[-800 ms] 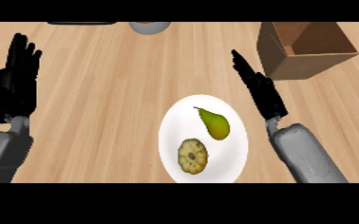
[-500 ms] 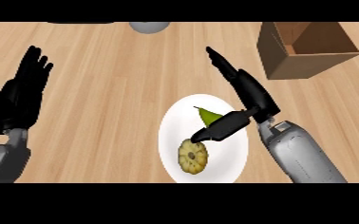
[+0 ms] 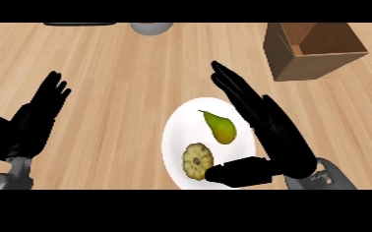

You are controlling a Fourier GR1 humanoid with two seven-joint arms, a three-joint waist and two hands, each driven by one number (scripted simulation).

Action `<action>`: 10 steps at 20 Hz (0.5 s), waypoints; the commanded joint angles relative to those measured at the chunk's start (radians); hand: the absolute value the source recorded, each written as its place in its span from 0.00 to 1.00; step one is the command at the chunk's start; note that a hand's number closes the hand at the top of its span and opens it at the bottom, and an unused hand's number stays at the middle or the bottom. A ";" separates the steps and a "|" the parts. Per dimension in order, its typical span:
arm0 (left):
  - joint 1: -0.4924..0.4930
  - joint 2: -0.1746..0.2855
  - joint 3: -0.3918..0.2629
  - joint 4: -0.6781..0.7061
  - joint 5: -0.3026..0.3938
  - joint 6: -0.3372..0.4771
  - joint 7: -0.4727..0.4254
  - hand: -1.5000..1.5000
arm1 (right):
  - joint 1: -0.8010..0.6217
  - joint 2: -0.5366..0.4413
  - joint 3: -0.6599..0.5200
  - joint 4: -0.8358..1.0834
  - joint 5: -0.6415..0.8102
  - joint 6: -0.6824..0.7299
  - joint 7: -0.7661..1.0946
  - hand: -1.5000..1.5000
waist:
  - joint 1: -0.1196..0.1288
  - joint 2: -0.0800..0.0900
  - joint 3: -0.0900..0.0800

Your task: Pick the squash from the plate and place it in the cardboard box

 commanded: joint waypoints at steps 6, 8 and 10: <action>0.015 0.012 0.020 0.003 0.016 -0.031 0.021 0.50 | -0.077 -0.244 0.183 -0.186 0.302 0.267 0.363 0.00 | -0.016 -0.005 -0.007; 0.023 0.018 0.021 -0.040 0.020 -0.022 0.041 0.50 | -0.113 -0.268 0.211 -0.196 0.332 0.360 0.480 0.00 | -0.002 -0.008 -0.006; 0.044 0.015 0.013 -0.063 0.009 -0.009 0.042 0.50 | -0.140 -0.271 0.258 -0.246 0.356 0.451 0.600 0.00 | 0.002 -0.010 -0.006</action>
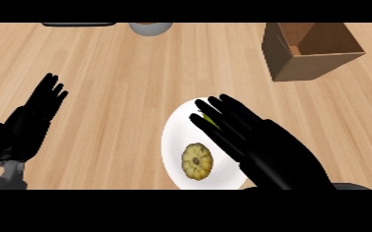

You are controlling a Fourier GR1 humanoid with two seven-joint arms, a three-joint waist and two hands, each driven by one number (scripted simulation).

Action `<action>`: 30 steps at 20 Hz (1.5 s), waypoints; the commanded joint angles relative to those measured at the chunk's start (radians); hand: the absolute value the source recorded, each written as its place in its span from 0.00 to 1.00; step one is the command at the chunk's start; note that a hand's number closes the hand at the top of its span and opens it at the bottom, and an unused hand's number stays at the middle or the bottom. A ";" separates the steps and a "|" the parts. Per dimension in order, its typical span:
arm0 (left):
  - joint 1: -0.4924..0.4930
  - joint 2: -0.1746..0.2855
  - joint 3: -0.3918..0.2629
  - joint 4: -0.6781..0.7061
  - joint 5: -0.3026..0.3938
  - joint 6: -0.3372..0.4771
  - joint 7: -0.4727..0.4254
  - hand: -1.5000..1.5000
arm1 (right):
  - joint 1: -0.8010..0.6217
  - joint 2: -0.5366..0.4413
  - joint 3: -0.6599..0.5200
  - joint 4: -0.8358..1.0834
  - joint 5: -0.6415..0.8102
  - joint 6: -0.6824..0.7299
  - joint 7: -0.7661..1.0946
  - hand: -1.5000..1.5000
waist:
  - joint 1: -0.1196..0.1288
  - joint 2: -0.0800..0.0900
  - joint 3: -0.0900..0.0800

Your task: Pick the squash from the plate and place it in the cardboard box

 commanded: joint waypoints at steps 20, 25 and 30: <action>0.059 0.015 0.053 -0.083 0.005 -0.068 0.035 0.50 | -0.162 0.445 0.157 0.172 -0.056 0.574 0.825 0.00 | 0.023 0.012 0.004; 0.011 -0.016 0.057 -0.014 -0.037 -0.060 0.020 0.50 | -0.111 0.450 0.193 0.164 0.011 0.563 0.812 0.00 | 0.009 0.016 0.005; 0.006 -0.057 0.060 -0.037 -0.053 -0.045 0.054 0.50 | -0.026 0.462 0.227 0.156 0.082 0.565 0.756 0.00 | 0.012 0.017 0.005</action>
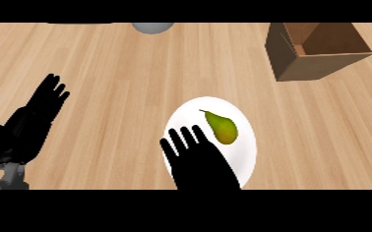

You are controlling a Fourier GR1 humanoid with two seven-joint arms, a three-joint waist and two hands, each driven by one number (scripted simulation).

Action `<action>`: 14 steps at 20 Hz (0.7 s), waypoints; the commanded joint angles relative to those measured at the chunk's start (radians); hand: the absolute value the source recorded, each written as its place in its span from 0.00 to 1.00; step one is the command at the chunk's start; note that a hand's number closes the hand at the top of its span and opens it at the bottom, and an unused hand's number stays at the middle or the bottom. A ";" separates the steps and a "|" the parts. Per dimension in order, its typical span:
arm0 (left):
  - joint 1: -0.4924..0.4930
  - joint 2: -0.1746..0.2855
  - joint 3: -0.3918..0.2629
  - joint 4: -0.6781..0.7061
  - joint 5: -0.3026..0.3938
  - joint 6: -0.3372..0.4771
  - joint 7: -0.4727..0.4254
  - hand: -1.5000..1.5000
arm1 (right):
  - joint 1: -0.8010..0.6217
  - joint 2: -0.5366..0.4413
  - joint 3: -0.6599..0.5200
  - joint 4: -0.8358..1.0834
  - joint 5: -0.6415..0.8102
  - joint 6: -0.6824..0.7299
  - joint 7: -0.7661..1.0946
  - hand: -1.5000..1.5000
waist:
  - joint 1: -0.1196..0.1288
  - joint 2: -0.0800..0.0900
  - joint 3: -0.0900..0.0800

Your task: Pick the squash from the plate and place it in the cardboard box

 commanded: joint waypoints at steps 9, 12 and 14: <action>0.033 -0.077 0.013 0.010 -0.051 -0.042 -0.015 0.50 | 0.047 0.110 0.043 0.035 0.176 0.092 0.039 0.00 | 0.003 0.001 0.000; 0.021 -0.047 0.038 -0.050 -0.049 -0.037 0.036 0.50 | 0.005 0.127 -0.014 0.106 0.190 0.138 0.012 0.00 | 0.007 0.001 0.000; -0.001 -0.063 0.055 0.023 -0.061 -0.060 0.011 0.50 | 0.046 0.152 -0.001 0.095 0.221 0.137 0.015 0.00 | 0.002 0.002 0.000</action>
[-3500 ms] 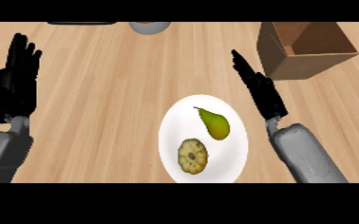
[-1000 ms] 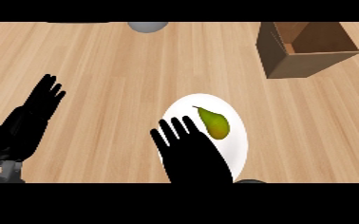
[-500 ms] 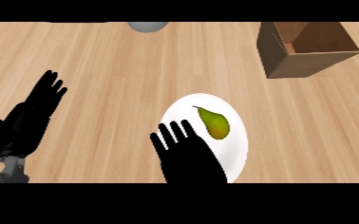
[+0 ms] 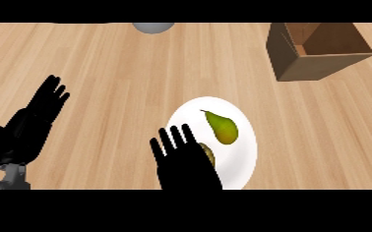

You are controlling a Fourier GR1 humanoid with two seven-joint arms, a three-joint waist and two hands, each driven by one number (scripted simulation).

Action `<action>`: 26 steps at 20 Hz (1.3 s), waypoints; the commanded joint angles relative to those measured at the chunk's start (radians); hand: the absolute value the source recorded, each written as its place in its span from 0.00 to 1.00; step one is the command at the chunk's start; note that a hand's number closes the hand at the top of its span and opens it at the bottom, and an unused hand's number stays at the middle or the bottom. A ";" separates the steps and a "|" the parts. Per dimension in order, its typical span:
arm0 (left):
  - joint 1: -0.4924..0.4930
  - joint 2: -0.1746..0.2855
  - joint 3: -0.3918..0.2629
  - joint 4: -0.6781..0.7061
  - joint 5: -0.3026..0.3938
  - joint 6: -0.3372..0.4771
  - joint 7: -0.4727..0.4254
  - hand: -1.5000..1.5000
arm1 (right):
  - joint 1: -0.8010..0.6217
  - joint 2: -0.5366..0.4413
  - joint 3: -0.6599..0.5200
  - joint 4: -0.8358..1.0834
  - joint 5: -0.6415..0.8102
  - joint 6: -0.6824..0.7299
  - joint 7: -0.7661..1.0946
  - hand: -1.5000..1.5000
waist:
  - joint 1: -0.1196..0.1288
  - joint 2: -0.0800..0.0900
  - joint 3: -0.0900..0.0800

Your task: Pick the squash from the plate and place it in the cardboard box

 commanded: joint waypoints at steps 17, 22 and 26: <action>0.009 -0.050 0.061 -0.025 -0.051 -0.039 0.051 0.50 | 0.026 0.042 0.053 0.161 0.107 0.011 0.087 0.00 | 0.003 0.001 0.000; -0.010 -0.035 0.114 -0.017 -0.026 -0.090 0.071 0.50 | 0.028 0.031 -0.018 0.161 0.130 0.069 0.038 0.00 | 0.000 0.000 0.000; 0.053 -0.076 0.086 -0.071 -0.070 -0.087 0.056 0.50 | 0.078 0.035 -0.029 0.117 0.157 0.130 0.030 0.00 | 0.002 -0.001 0.000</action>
